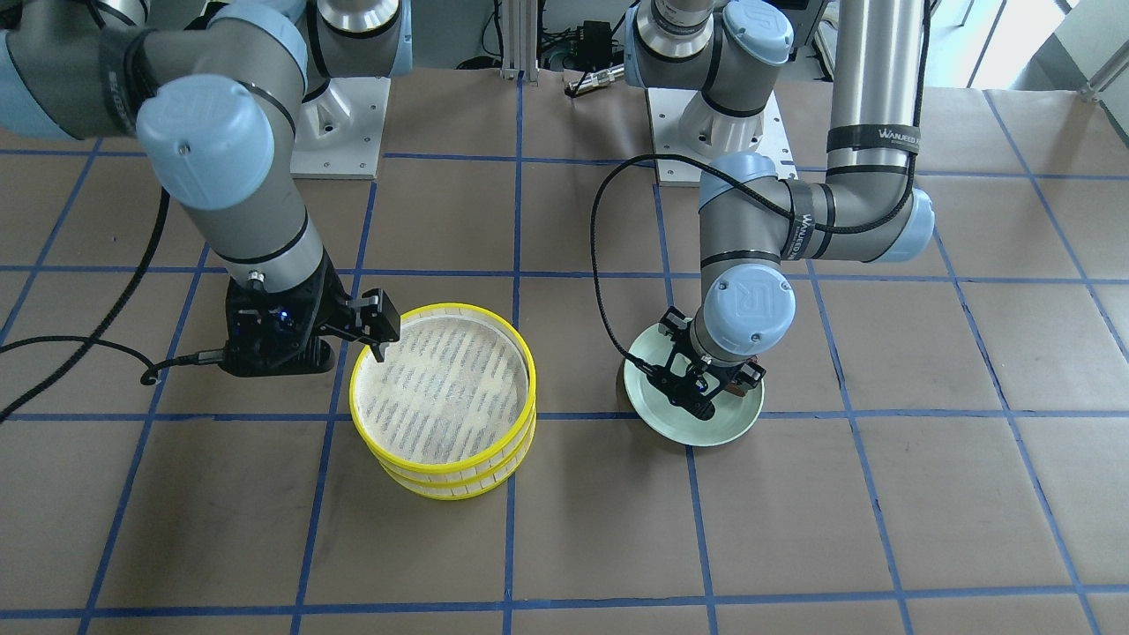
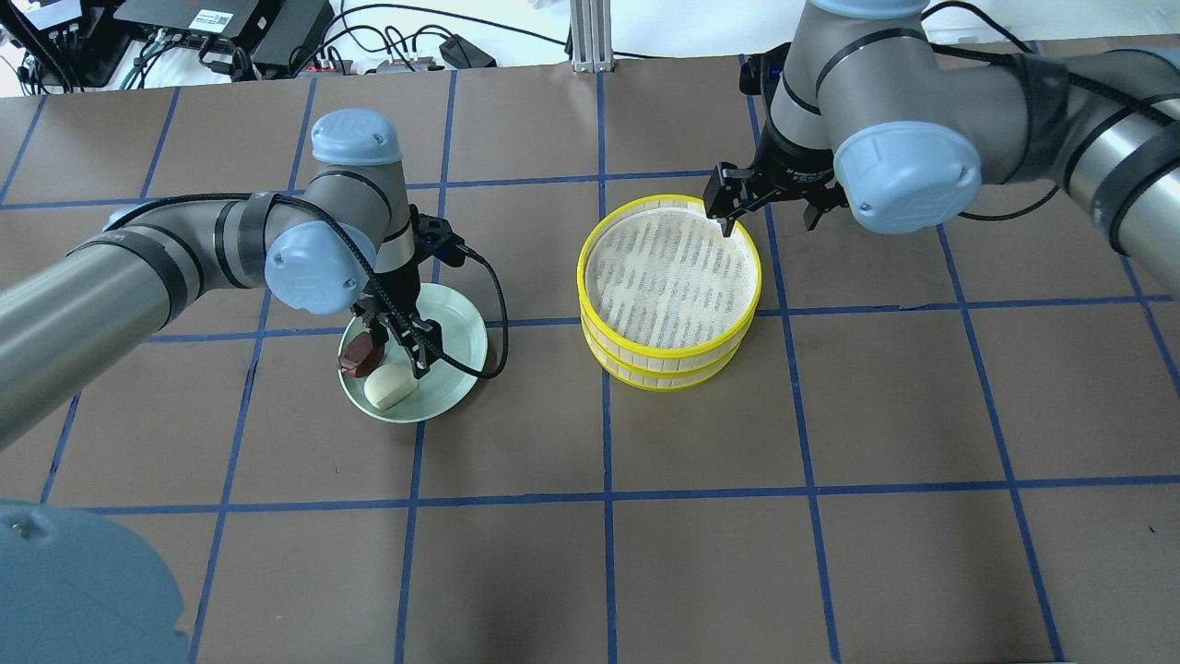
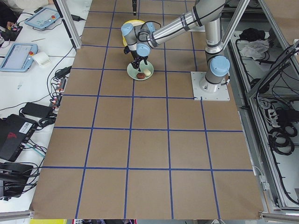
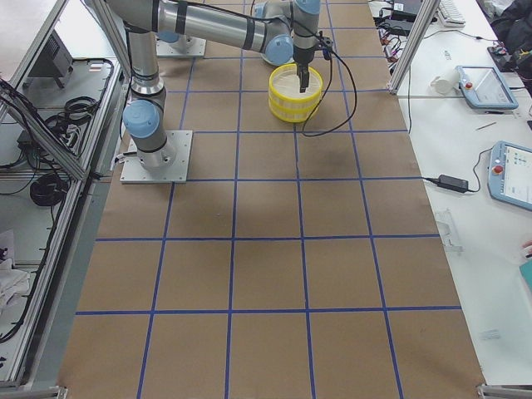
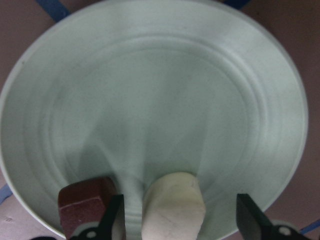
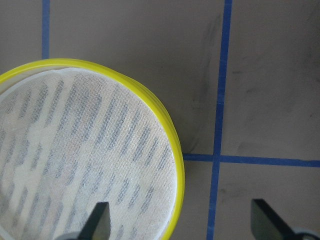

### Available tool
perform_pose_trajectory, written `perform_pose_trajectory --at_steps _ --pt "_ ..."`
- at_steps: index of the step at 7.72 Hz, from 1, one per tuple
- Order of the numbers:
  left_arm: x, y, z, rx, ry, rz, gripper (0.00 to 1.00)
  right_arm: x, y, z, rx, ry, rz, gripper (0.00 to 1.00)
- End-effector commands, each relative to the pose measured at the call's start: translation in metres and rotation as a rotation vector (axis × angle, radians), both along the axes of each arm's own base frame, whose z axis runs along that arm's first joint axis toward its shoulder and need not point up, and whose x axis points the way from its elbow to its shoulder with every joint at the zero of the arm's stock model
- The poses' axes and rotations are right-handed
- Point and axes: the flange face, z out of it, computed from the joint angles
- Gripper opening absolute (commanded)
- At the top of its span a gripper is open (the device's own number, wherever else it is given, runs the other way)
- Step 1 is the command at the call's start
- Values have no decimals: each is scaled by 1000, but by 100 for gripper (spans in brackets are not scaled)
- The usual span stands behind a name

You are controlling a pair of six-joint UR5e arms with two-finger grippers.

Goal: Place buns in different layers of steamer
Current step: 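Grasp the white bun with left gripper while right gripper grips steamer rim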

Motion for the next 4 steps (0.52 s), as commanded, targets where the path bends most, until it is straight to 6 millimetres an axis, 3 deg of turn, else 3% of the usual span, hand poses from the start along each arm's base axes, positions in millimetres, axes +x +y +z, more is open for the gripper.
perform_pose_trajectory --at_steps 1,4 --pt "-8 3 -11 23 -4 -20 79 1 -16 -61 32 1 1 100" --pt "-6 3 -12 24 -29 -33 78 -1 -14 -87 58 14 13 100"
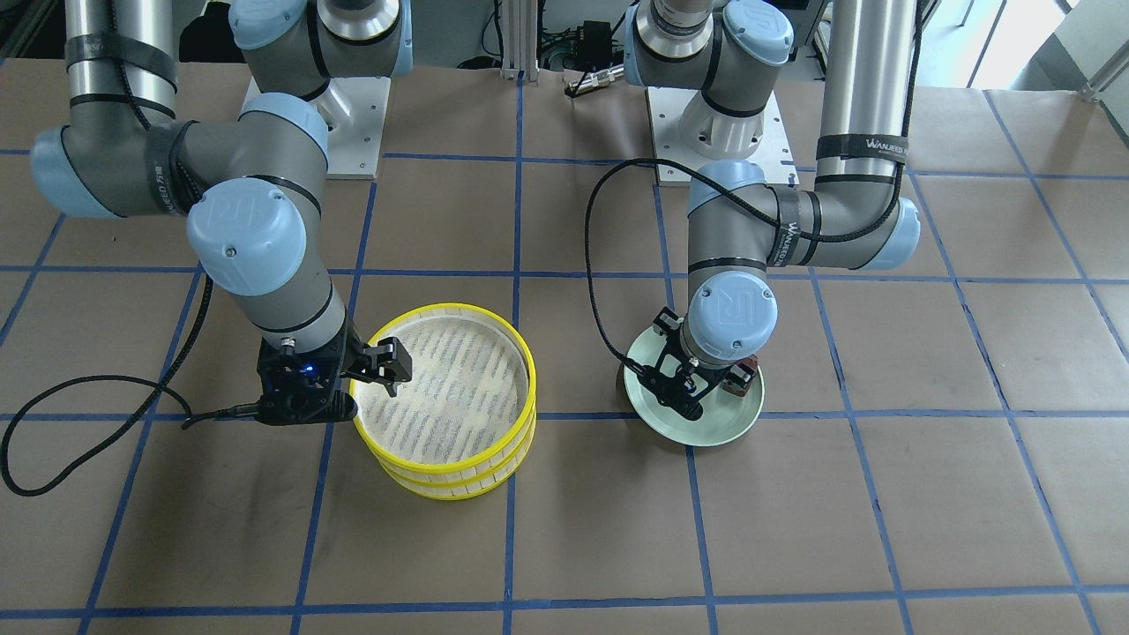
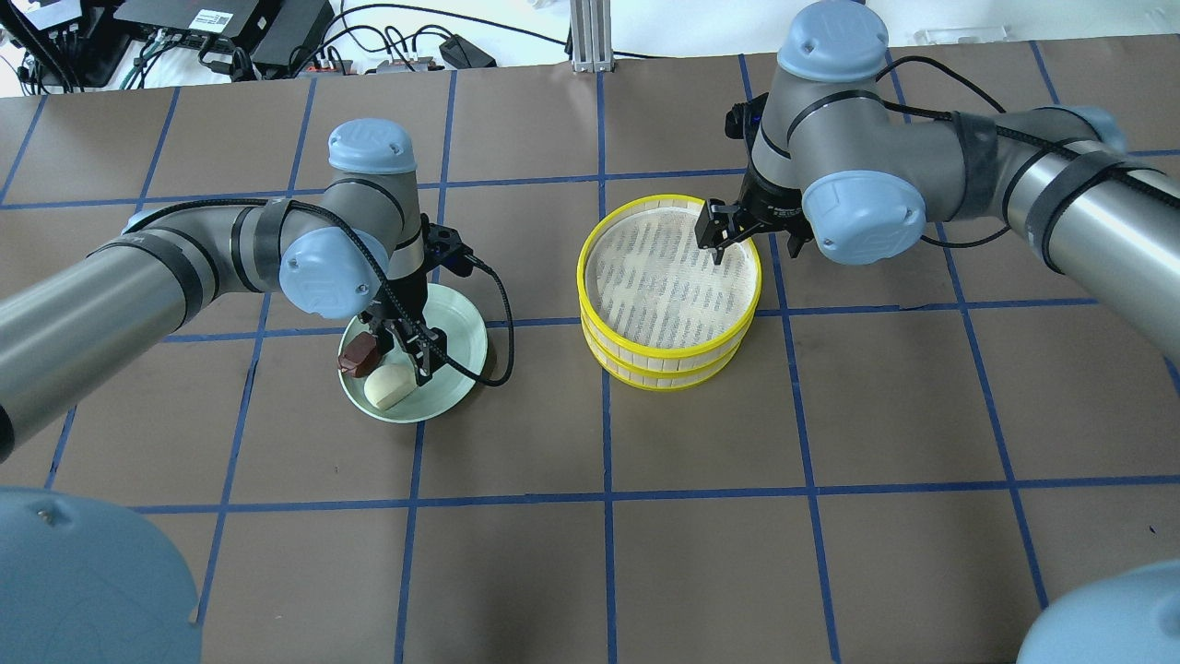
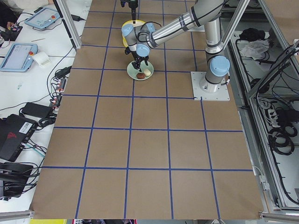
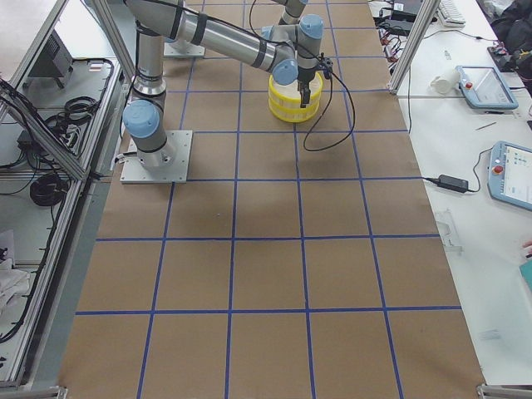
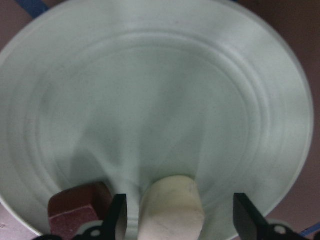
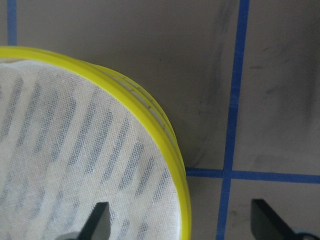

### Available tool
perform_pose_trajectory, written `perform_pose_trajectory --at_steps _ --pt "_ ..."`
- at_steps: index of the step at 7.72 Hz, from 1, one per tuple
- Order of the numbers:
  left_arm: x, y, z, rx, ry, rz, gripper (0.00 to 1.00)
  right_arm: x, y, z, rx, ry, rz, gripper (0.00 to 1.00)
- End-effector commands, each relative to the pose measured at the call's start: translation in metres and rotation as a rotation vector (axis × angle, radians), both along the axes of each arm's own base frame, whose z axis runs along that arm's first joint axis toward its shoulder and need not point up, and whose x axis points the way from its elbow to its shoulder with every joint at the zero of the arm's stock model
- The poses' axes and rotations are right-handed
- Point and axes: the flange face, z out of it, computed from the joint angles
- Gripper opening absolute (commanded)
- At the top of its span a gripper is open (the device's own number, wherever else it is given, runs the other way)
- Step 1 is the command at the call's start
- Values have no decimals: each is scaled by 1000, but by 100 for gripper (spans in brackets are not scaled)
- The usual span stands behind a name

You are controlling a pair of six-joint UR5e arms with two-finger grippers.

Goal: Place buns in different layers of steamer
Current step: 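Grasp the white bun with left gripper while right gripper grips steamer rim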

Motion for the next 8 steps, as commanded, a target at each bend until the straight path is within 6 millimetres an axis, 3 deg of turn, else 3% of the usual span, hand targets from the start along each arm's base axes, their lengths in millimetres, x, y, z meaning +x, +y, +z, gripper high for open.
perform_pose_trajectory --at_steps 1,3,4,5,6,7,8 --pt "1 0 -3 6 -15 -7 77 -3 -1 -20 27 2 2 100" --pt "1 -2 -13 17 -15 -5 74 -2 -1 -24 37 -5 0 99" --pt "1 -2 -14 17 -14 -3 74 -2 -1 -24 37 -6 -2 94" --pt "1 -2 -14 16 -14 0 68 -2 -1 -24 37 -5 -2 88" --pt "1 -2 -14 17 -12 -4 46 -2 -1 -24 37 -5 0 80" --pt "1 -3 -13 16 -13 -6 14 -2 -1 -24 37 -5 2 71" --pt "1 -5 -11 10 -14 -8 0 -3 -1 -25 38 0 3 65"
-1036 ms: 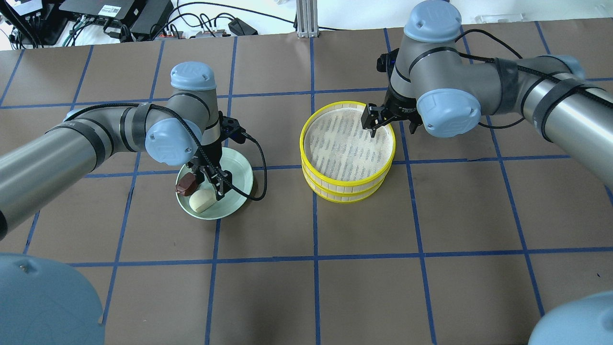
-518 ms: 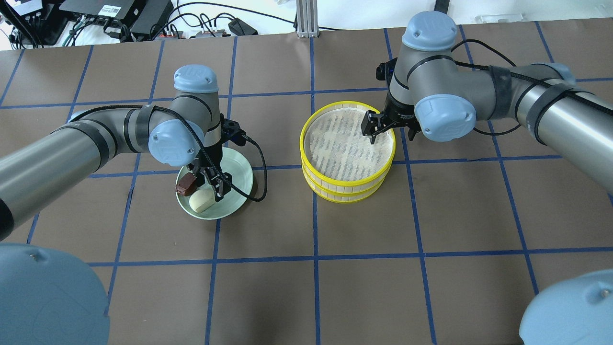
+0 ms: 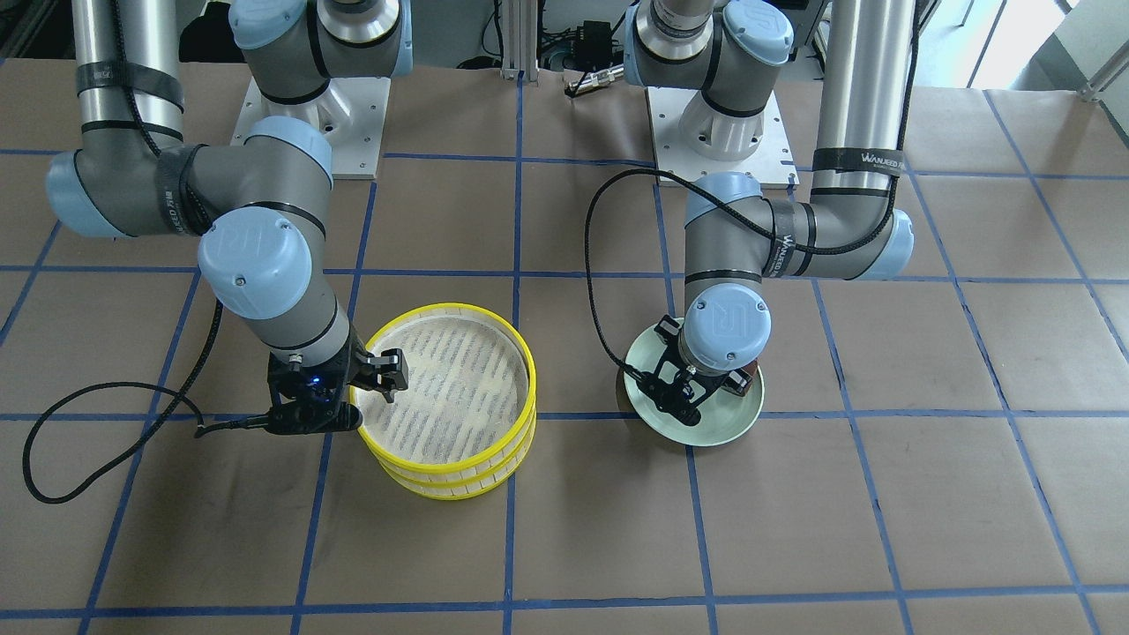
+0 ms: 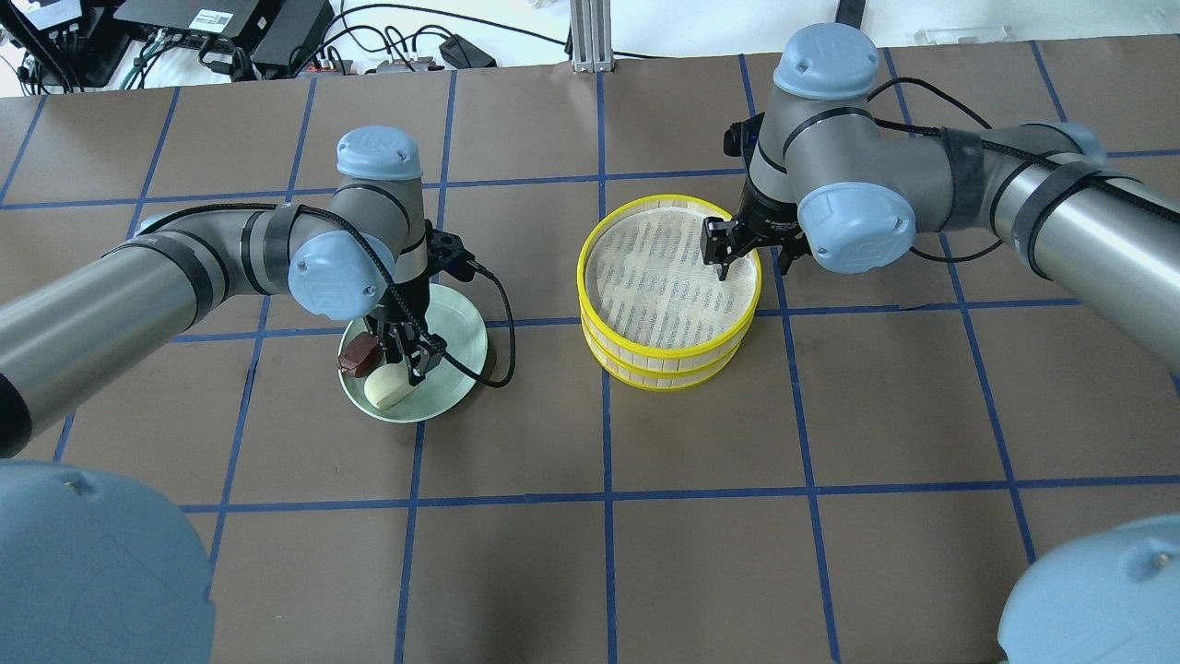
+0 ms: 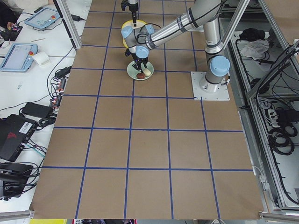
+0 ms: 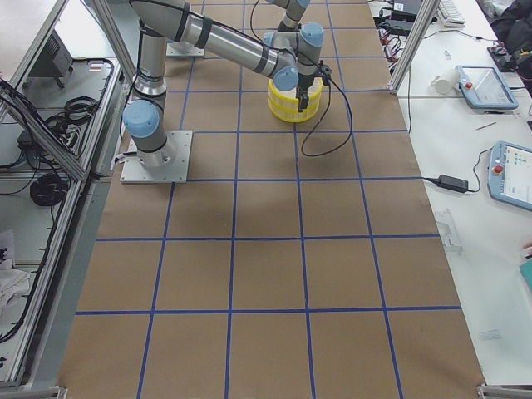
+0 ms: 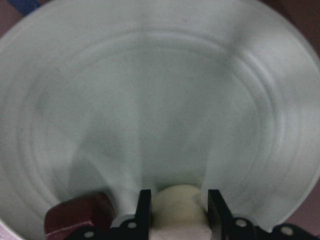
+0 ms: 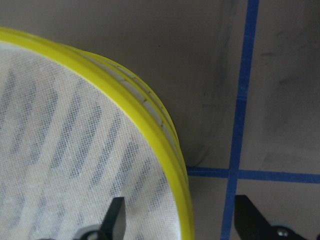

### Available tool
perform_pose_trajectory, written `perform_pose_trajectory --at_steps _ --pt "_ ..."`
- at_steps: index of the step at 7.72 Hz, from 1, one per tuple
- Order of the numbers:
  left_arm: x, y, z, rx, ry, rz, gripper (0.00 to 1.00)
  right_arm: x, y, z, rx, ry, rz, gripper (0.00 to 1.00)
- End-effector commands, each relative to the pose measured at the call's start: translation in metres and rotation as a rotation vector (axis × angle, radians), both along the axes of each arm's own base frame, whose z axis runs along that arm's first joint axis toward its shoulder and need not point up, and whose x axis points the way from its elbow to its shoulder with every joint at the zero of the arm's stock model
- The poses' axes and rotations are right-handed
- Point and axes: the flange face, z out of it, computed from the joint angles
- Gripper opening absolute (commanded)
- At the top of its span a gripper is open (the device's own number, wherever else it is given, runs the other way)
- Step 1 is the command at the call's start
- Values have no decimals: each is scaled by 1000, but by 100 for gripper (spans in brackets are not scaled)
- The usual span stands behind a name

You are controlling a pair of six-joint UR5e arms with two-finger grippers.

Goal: Place buns in different layers of steamer
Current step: 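Grasp the white bun with left gripper while right gripper grips steamer rim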

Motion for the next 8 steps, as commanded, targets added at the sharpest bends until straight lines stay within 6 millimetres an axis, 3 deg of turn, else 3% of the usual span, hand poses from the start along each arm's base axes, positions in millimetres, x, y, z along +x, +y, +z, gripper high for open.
perform_pose_trajectory --at_steps 1,3,5,8 --pt "0 -4 5 -12 0 -5 0 -1 0 -1 1 9 4 58" --pt "-1 -10 17 -36 9 -18 0 -1 -1 0 -2 9 4 47" --pt "-7 -21 48 -91 20 -20 0 -1 0 0 4 11 3 28" --pt "-6 -29 86 -157 19 -21 0 -1 0 2 -2 7 3 19"
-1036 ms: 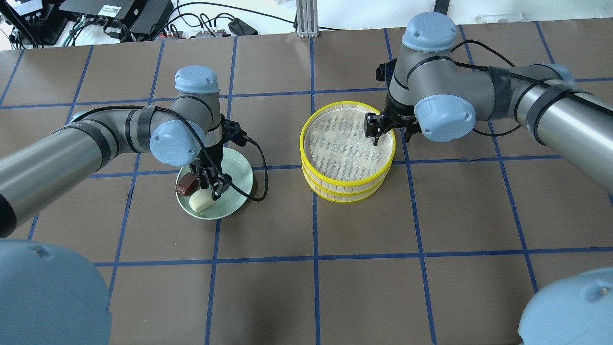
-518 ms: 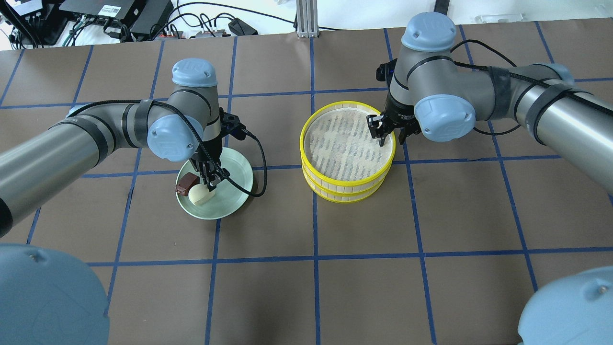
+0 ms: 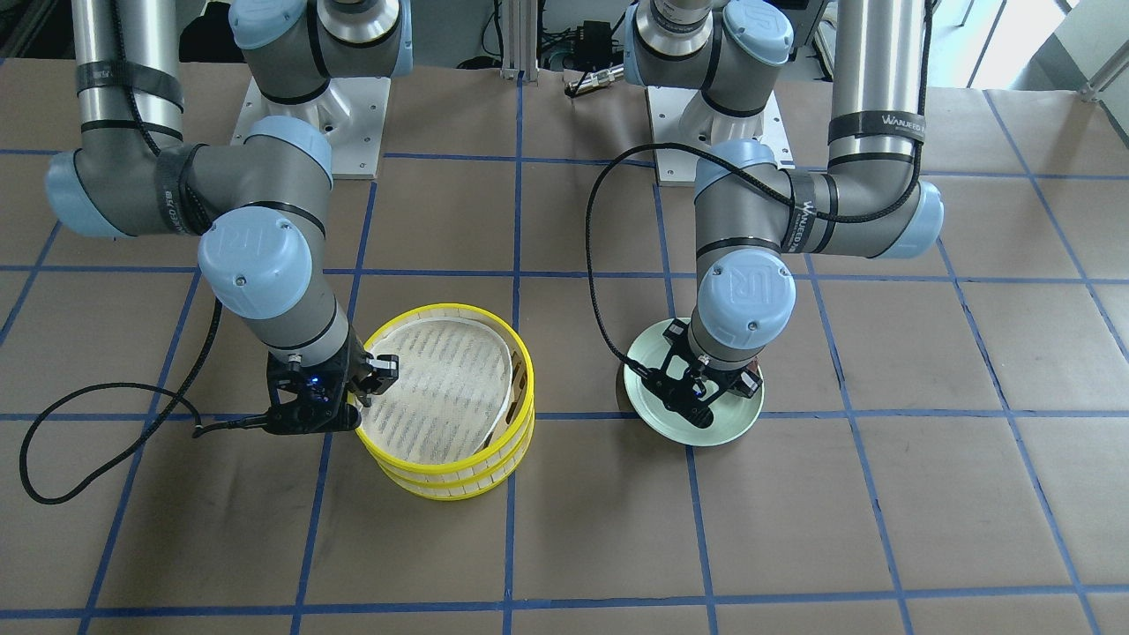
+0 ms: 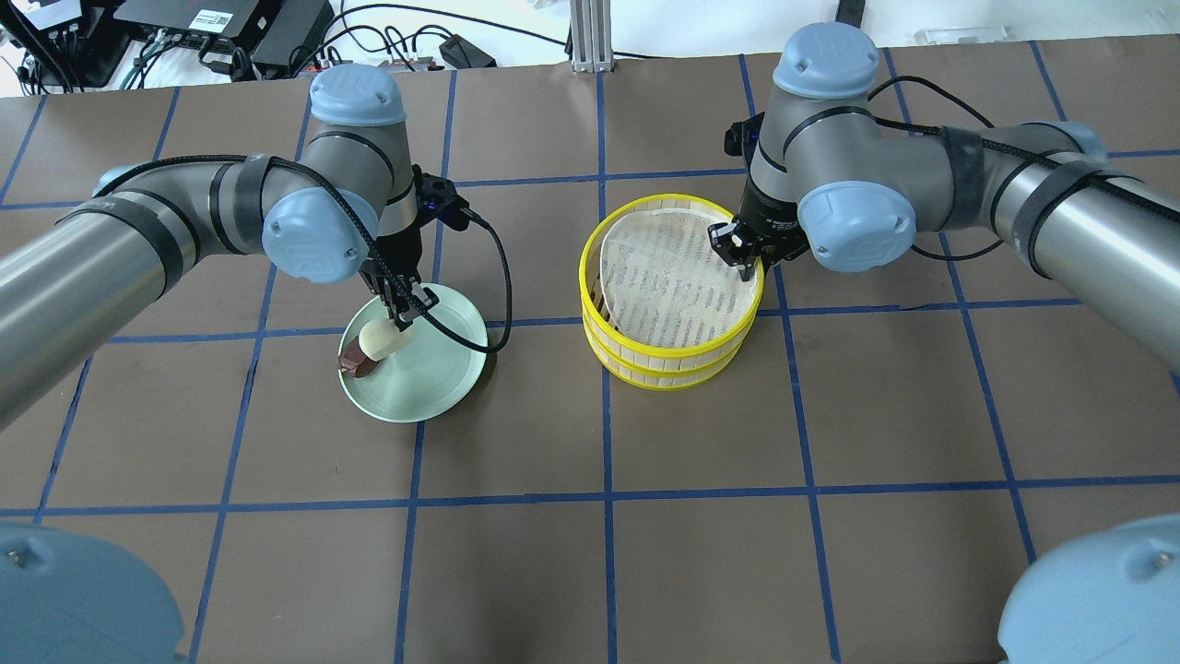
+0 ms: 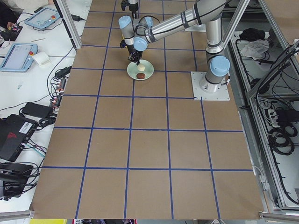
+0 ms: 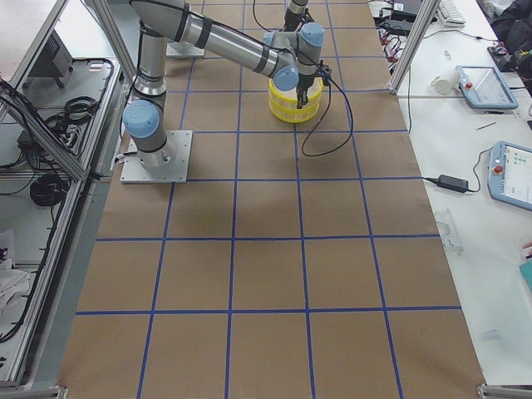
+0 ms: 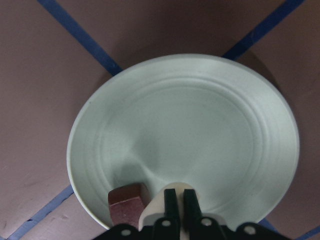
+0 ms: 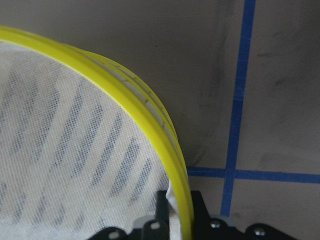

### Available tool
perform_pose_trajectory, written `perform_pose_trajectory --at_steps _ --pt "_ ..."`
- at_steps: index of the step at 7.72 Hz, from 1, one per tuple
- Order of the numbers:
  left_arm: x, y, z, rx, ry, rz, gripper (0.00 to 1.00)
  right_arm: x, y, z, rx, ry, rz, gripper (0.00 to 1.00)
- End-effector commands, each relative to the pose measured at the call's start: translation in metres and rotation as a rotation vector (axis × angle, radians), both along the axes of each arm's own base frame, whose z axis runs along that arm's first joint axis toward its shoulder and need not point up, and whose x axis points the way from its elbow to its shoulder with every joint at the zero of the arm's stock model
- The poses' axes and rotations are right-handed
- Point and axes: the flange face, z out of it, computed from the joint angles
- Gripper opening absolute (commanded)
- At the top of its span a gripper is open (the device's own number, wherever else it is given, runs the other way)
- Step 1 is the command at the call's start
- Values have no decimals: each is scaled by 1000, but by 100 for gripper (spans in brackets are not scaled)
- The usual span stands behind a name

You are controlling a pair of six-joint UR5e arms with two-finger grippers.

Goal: Place buns in different layers of steamer
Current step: 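Lift top steamer tier aside with right gripper while left lifts bun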

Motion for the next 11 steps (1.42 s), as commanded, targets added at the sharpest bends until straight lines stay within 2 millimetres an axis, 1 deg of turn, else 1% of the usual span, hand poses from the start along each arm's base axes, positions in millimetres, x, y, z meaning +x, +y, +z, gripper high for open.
perform_pose_trajectory --at_steps 1,3,5,7,8,9,10,11 --pt "0 -11 36 -64 -4 0 0 0 0 1 -1 -1 0 16" --pt "1 -17 58 -108 -6 4 0 -1 0 2 1 -1 -2 9" --pt "2 -11 80 -135 -10 18 0 -1 -1 10 -15 0 3 5" --pt "2 -5 85 -134 -21 84 0 -3 -4 20 -23 6 1 3" --pt "2 -4 89 -141 -21 86 0 -4 -4 35 -13 -2 -2 1" --pt "2 -3 92 -150 -22 102 0 -10 -5 46 4 -3 -12 0" --pt "1 -3 94 -158 -23 133 0 -23 -5 62 12 -3 -17 0" --pt "-2 -3 95 -172 -22 203 0 -47 -7 80 21 -6 19 0"
